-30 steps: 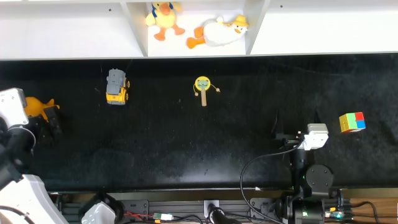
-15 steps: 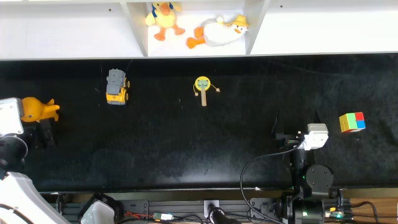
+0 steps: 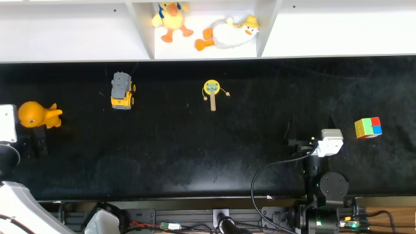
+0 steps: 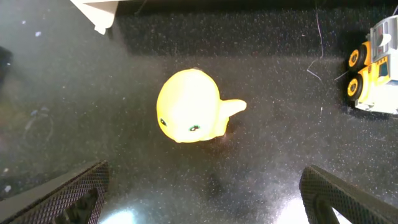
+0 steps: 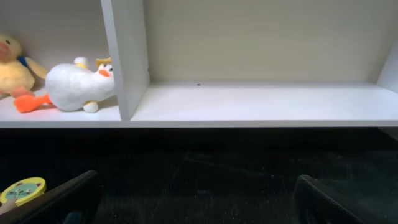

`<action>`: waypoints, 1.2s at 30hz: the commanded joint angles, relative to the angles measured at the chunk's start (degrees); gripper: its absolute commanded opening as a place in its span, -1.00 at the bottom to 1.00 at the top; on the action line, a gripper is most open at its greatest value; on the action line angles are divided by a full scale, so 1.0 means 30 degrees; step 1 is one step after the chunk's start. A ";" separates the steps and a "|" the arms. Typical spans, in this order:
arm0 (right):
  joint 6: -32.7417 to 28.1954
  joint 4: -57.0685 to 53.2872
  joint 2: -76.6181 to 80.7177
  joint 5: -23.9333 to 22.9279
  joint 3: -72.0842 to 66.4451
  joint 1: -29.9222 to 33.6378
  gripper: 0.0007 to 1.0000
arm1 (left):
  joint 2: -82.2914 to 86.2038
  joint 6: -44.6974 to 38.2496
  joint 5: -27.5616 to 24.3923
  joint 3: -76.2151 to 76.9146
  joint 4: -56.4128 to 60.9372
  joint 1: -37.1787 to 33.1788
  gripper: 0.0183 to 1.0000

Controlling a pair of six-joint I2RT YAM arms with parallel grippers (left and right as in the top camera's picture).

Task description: Store Toys

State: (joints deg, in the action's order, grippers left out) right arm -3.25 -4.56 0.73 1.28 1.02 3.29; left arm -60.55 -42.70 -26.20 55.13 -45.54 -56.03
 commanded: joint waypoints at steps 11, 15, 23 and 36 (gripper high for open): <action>-0.0044 0.0080 -0.0153 0.0058 -0.0248 0.0036 0.99 | -0.2426 -0.0685 -0.0998 0.0342 0.1654 -0.0175 1.00; -0.0044 0.0073 -0.0153 0.0058 -0.0248 0.0036 0.99 | -0.2929 -0.0692 -0.1275 0.0342 0.1880 -0.0175 1.00; -0.0044 0.0073 -0.0153 0.0058 -0.0248 0.0036 0.99 | -0.4473 -0.0685 -0.1326 0.0342 0.3075 -0.0175 1.00; -0.0044 0.0073 -0.0153 0.0058 -0.0248 0.0036 0.99 | -0.6390 -0.0699 -0.1974 0.0342 0.4459 -0.0160 1.00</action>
State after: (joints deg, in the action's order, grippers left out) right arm -3.25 -4.58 0.73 1.28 1.02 3.29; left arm -78.59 -43.72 -30.46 55.13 -32.62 -56.03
